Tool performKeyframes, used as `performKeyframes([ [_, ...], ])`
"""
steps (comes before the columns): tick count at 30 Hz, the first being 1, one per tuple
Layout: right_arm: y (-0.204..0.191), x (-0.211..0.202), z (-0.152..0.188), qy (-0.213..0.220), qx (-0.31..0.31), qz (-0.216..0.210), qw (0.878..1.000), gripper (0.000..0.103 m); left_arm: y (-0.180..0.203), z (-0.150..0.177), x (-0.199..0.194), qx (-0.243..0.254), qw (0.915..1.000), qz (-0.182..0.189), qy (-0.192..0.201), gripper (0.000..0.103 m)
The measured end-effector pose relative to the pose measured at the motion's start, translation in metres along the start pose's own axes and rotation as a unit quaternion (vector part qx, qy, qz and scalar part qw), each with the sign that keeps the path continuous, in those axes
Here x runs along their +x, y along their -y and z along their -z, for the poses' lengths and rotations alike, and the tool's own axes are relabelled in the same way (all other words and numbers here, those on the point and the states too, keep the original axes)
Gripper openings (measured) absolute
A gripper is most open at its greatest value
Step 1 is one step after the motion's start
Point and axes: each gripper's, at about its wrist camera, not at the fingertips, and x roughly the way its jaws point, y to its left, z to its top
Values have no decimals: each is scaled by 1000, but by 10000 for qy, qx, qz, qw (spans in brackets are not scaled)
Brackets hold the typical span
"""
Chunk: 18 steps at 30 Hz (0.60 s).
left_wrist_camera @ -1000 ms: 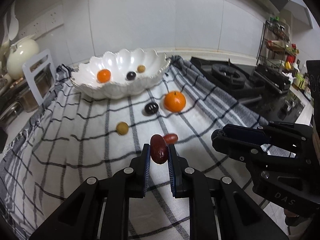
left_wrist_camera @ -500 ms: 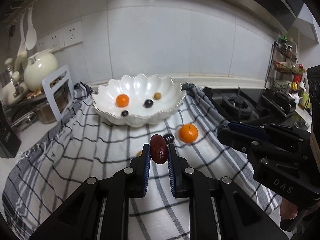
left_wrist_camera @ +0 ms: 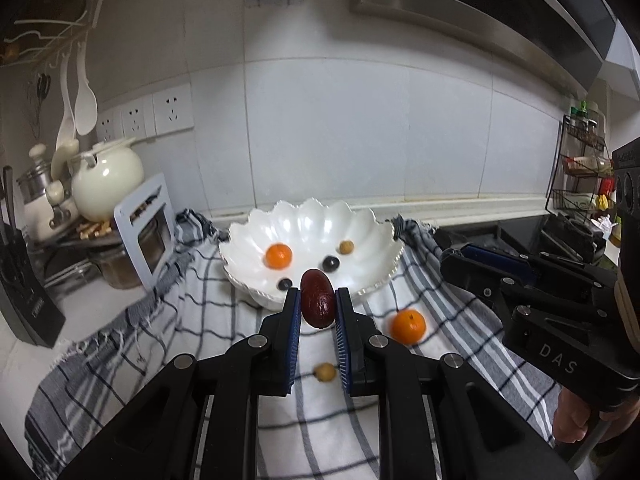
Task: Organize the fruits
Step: 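Carry the dark plum and red-brown date over the white bowl with both grippers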
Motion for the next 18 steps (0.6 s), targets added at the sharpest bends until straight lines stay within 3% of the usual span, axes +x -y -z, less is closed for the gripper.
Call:
performKeyframes([
  [7, -2, 14, -20, 179, 16, 129, 9998, 22, -15, -19, 8, 3, 9998, 11, 217, 18],
  [18, 9, 36, -50, 348, -81, 251, 9990, 22, -19, -46, 32, -110, 9996, -12, 241, 18],
])
